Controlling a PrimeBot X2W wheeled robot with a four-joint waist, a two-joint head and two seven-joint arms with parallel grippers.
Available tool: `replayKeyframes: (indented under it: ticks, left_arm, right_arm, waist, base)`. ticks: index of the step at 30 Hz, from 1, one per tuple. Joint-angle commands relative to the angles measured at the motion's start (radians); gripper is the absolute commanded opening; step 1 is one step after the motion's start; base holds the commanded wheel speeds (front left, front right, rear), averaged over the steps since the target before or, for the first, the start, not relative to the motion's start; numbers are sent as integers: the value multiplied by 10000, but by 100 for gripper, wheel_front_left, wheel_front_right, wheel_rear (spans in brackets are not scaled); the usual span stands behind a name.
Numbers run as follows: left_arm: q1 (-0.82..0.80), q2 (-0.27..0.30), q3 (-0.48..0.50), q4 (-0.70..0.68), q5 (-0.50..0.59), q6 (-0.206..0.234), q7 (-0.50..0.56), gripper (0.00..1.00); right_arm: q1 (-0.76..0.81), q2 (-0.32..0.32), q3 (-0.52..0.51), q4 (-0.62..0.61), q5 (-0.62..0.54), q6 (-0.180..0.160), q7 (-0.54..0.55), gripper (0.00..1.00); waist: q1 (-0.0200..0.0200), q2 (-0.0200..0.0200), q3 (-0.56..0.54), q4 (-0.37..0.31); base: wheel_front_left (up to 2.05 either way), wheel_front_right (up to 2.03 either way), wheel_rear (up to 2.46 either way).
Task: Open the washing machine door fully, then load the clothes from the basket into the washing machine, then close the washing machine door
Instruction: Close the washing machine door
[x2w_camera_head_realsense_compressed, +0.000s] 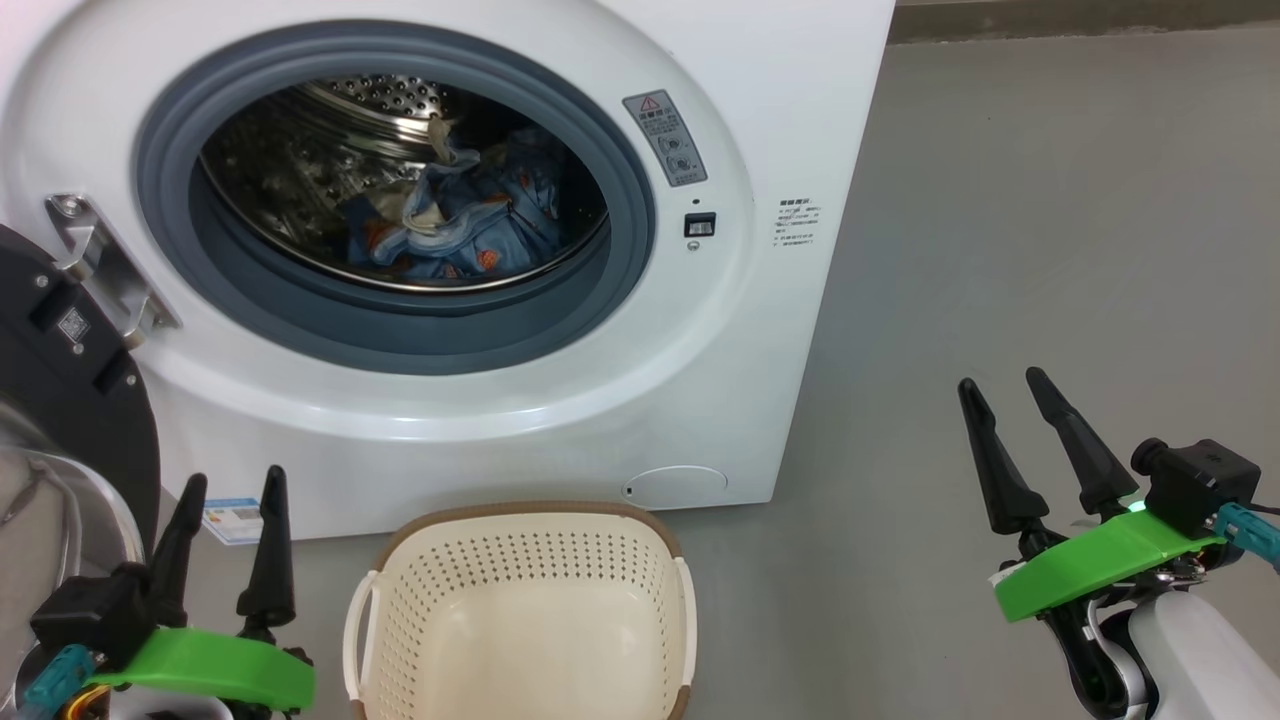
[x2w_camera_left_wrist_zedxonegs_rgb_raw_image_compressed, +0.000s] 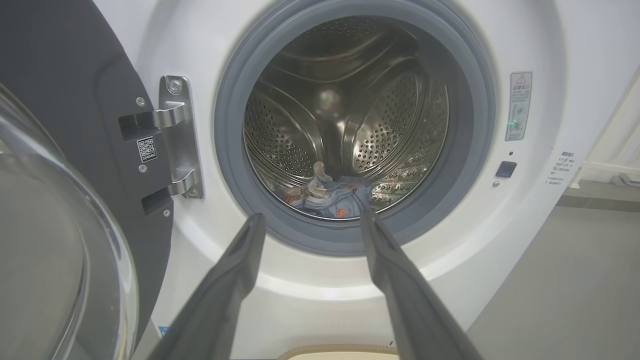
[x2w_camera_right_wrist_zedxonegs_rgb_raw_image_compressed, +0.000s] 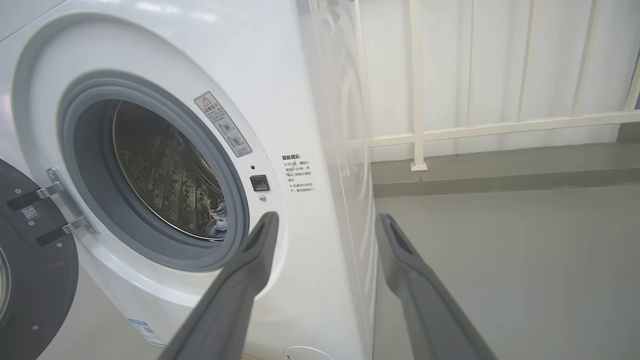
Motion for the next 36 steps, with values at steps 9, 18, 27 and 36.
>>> replayKeyframes:
  ticks: [9, 18, 27, 36]
  left_arm:
    - [-216, 340, 334, -172, 29, 105, -32, 100]
    - [-284, 310, 330, -105, -144, 46, -18, 100]
    - [-295, 290, 322, 9, -189, 56, -27, 100]
    - [-286, 284, 287, 1, -223, -8, -37, 100]
  right_arm:
    - [-44, -184, 207, -175, 121, 56, -80, 100]
    - [-77, -136, 180, -169, 93, 56, -80, 100]
    - [-68, -139, 191, -141, 98, 56, -80, 100]
    - [-64, -137, 172, -119, 121, 56, -80, 100]
  waist:
    - [0, 0, 23, 6]
    - [0, 0, 67, -4]
    - [0, 0, 30, -50]
    - [0, 0, -13, -72]
  base:
    - [0, 0, 0]
    - [0, 0, 0]
    - [-62, 62, 0]
    - [-174, 174, 0]
